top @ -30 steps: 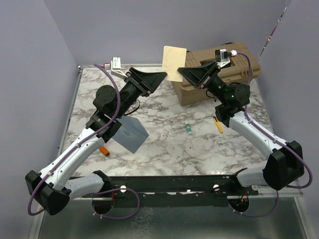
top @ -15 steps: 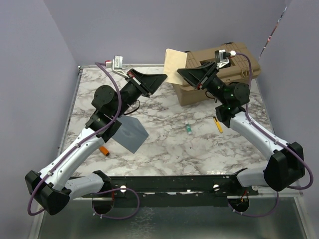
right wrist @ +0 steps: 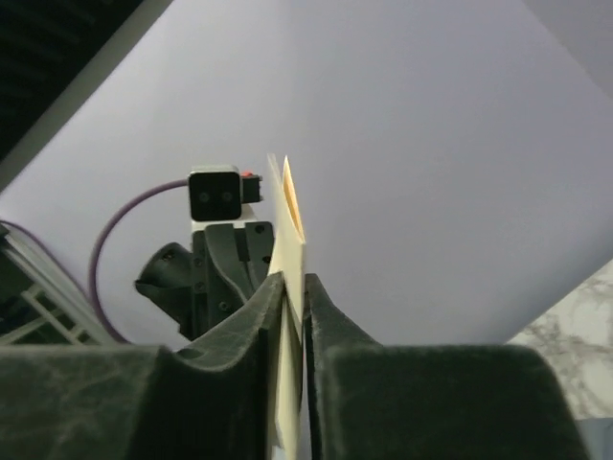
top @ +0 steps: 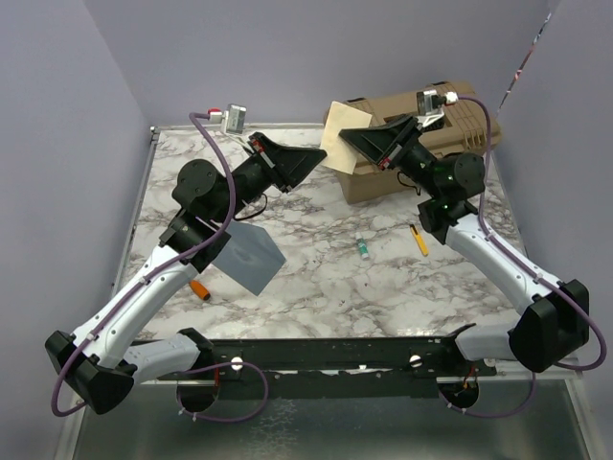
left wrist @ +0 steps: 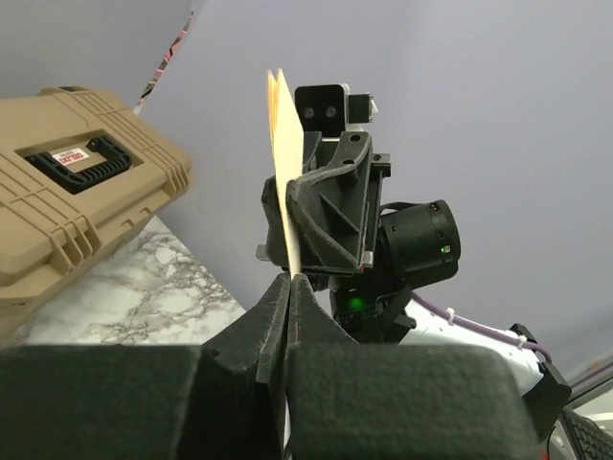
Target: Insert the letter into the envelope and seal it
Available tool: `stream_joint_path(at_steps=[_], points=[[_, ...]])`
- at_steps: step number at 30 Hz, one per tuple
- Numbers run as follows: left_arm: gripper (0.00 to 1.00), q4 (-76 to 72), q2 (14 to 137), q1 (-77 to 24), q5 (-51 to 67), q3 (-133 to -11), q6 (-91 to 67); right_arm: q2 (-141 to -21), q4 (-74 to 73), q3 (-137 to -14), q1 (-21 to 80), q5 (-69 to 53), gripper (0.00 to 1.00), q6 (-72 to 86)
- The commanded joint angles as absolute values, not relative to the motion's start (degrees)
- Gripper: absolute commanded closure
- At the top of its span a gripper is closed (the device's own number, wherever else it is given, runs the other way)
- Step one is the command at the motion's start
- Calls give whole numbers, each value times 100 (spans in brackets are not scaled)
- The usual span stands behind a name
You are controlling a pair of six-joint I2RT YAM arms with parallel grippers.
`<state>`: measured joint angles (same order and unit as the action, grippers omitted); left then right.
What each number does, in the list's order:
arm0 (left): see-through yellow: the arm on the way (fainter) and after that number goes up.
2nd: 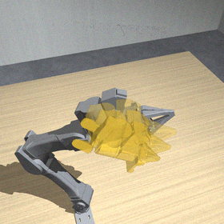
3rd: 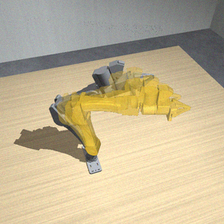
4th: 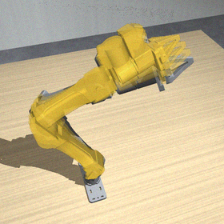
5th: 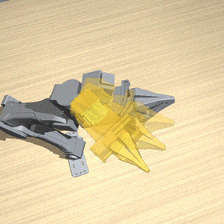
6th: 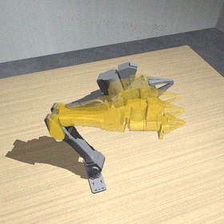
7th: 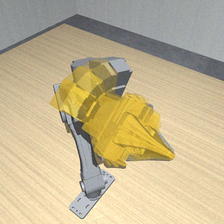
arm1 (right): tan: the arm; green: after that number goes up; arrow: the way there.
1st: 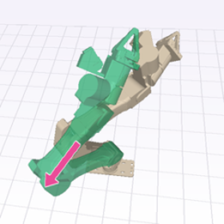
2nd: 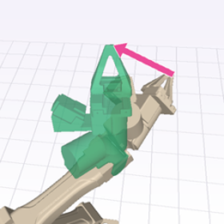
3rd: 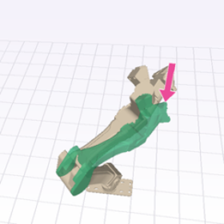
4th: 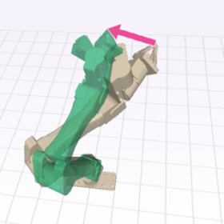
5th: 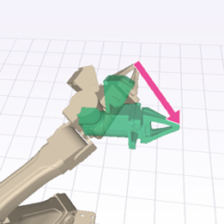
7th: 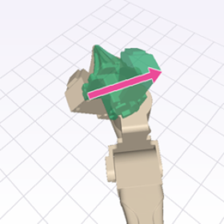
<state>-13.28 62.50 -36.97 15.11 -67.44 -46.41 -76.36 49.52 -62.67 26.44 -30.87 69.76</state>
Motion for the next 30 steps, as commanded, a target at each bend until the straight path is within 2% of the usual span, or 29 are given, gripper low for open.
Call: stream_joint_path(at_steps=[1, 2, 3, 4, 6, 8, 14, 17, 27, 30], points=[[97, -1332, 6192, -3678, 1774, -6820, -4606, -7498, 4942, -6491, 2609, -2884, 98, 6998], [80, -1372, 6214, -3682, 1787, -6816, -4632, -7517, 4984, -6498, 2608, -2773, 99, 7078], [57, -1502, 6236, -3683, 1824, -6789, -4665, -7529, 5044, -6470, 2608, -2618, 100, 7178], [43, -1675, 6251, -3690, 1850, -6733, -4736, -7546, 5163, -6424, 2611, -2490, 100, 7301], [28, -2167, 6301, -3695, 1810, -6552, -4979, -7606, 5492, -6339, 2604, -2323, 100, 7511], [22, -2588, 6423, -3699, 1742, -6396, -5179, -7673, 5645, -6295, 2618, -2180, 100, 7650], [21, -3051, 6844, -3742, 1621, -6391, -5583, -7729, 5801, -6215, 2617, -1884, 100, 7751], [24, -3293, 6940, -3753, 1492, -6365, -5737, -7770, 5829, -6185, 2611, -1830, 100, 7791], [50, -3905, 7299, -3775, 1604, -6422, -5867, -7969, 6097, -6084, 2619, -1877, 100, 8156], [54, -3943, 7405, -3779, 1591, -6465, -5909, -7988, 6100, -6083, 2614, -1895, 100, 8165]])
